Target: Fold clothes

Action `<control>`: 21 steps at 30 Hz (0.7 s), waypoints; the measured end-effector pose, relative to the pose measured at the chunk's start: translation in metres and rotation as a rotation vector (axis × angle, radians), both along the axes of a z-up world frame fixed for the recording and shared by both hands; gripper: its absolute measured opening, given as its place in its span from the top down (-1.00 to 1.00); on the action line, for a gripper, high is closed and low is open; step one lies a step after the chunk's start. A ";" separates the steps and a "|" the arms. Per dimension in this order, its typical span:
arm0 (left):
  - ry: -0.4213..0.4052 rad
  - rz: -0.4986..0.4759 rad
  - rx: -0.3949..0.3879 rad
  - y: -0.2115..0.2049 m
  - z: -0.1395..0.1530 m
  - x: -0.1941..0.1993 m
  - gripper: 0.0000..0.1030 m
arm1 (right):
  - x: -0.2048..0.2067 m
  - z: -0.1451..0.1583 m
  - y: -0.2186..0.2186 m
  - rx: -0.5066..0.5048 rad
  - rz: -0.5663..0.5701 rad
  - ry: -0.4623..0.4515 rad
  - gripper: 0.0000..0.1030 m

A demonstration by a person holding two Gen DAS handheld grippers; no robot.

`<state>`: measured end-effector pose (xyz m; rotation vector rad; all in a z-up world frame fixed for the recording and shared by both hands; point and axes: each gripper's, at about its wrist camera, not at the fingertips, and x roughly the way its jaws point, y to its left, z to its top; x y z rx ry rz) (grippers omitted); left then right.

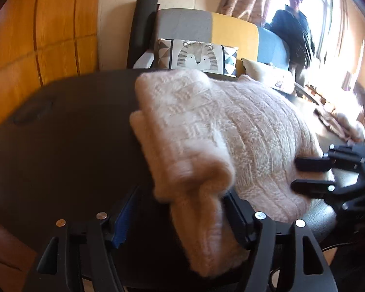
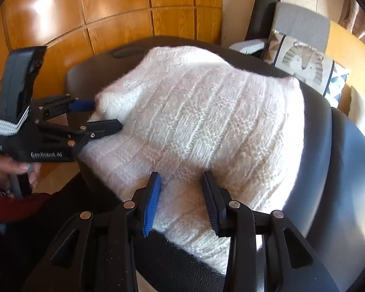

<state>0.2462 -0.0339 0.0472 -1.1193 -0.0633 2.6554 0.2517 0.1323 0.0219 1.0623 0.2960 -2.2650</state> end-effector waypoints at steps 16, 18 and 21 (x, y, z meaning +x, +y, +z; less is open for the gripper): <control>0.243 -0.025 0.033 0.043 0.065 -0.020 -0.34 | 0.004 0.005 0.008 -0.087 -0.028 -0.028 0.24; 0.185 -0.025 -0.003 0.053 0.053 -0.034 -0.34 | 0.003 0.007 0.011 -0.100 -0.029 -0.034 0.24; 0.094 0.008 -0.078 0.055 0.028 -0.043 -0.33 | 0.006 0.016 0.021 -0.139 -0.043 -0.023 0.24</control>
